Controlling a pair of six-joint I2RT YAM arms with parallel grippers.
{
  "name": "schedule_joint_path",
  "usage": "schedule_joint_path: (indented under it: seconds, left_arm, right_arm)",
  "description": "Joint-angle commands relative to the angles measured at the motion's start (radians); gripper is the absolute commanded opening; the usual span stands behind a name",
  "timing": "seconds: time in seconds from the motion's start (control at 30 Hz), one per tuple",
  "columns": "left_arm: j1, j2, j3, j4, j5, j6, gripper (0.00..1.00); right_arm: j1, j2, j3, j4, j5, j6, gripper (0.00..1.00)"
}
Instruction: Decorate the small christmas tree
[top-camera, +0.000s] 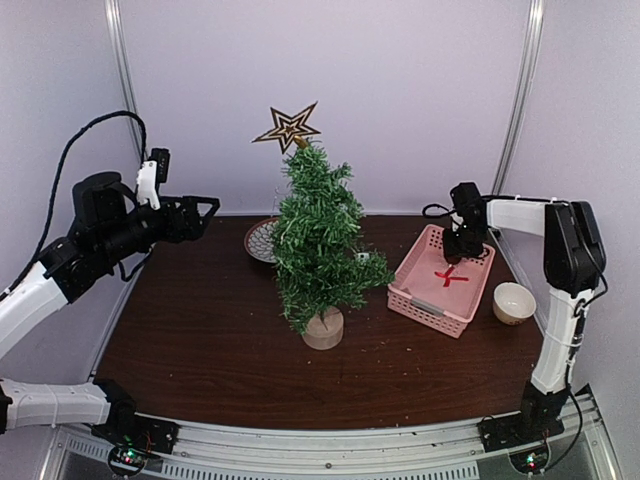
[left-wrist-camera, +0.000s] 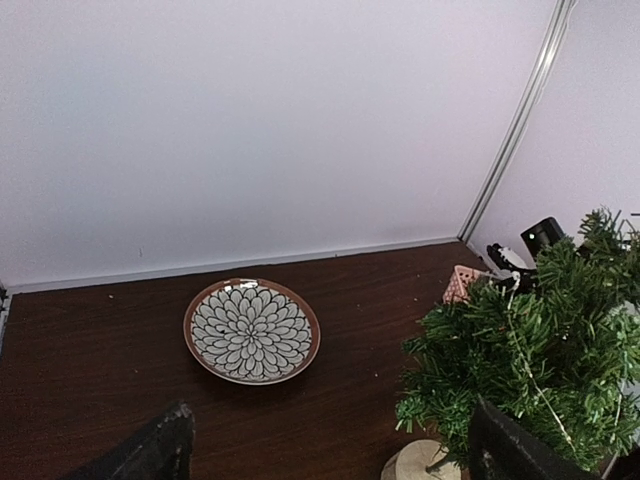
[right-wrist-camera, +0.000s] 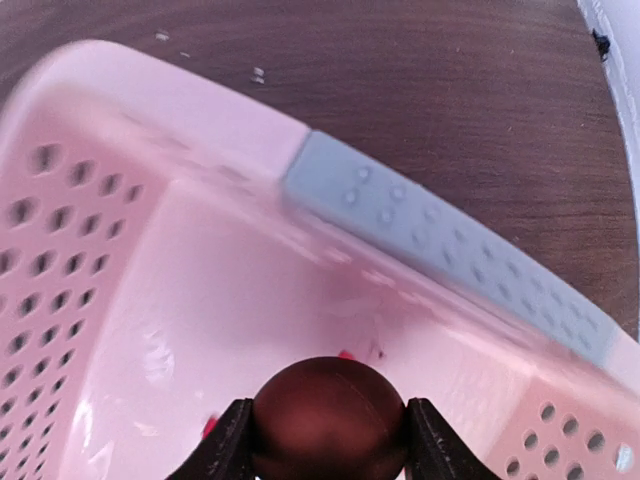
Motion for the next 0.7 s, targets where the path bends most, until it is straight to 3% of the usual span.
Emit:
schedule_joint_path:
  seconds: [0.0,0.37,0.67]
  left_arm:
    - [0.006,-0.016,-0.021,0.071,0.064,0.029,0.95]
    - [-0.012,-0.058,-0.082,0.177,0.195,0.092,0.88]
    - [-0.258,-0.099,-0.165,0.263,0.170,0.411,0.71]
  right_arm:
    - [0.039,-0.193,-0.048,0.055,-0.091,0.008,0.37]
    - [0.222,-0.550,-0.101,0.117,-0.205,0.034,0.37]
    - [0.384,-0.755,-0.114,0.179,-0.281,0.090,0.35]
